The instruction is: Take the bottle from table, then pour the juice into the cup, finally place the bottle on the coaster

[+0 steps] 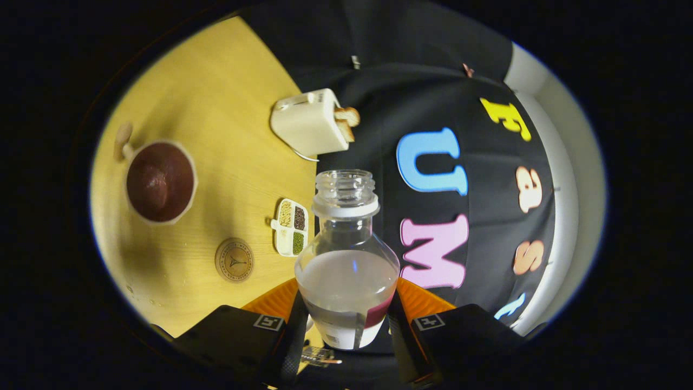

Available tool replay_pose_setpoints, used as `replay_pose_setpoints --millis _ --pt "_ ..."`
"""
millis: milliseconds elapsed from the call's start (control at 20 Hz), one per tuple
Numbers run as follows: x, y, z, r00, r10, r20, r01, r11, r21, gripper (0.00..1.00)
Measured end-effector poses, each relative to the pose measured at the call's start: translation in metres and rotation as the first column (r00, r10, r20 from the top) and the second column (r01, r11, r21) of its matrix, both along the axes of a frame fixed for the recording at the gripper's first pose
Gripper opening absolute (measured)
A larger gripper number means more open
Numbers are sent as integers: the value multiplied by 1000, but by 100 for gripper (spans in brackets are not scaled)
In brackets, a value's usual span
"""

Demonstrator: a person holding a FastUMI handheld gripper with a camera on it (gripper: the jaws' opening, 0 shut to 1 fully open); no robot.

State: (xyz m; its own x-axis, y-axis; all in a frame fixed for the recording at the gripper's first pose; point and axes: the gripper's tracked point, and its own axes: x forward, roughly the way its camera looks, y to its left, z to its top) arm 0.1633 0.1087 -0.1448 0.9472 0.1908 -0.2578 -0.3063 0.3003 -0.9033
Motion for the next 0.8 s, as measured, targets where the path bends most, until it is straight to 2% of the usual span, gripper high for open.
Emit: replay_pose_setpoints --millis 150,250,400,500,750,800 --pt "13 -18 14 989 -116 -95 134 968 210 71" --pt "16 -21 6 968 -144 -205 210 912 353 72" --pt "23 -22 -22 917 -129 -377 335 764 552 72" --pt "34 -28 -33 896 -125 -426 394 664 635 72" --pt "62 -11 -63 880 -43 -474 451 392 802 72" --pt "65 -6 -67 883 -25 -469 446 356 821 72"
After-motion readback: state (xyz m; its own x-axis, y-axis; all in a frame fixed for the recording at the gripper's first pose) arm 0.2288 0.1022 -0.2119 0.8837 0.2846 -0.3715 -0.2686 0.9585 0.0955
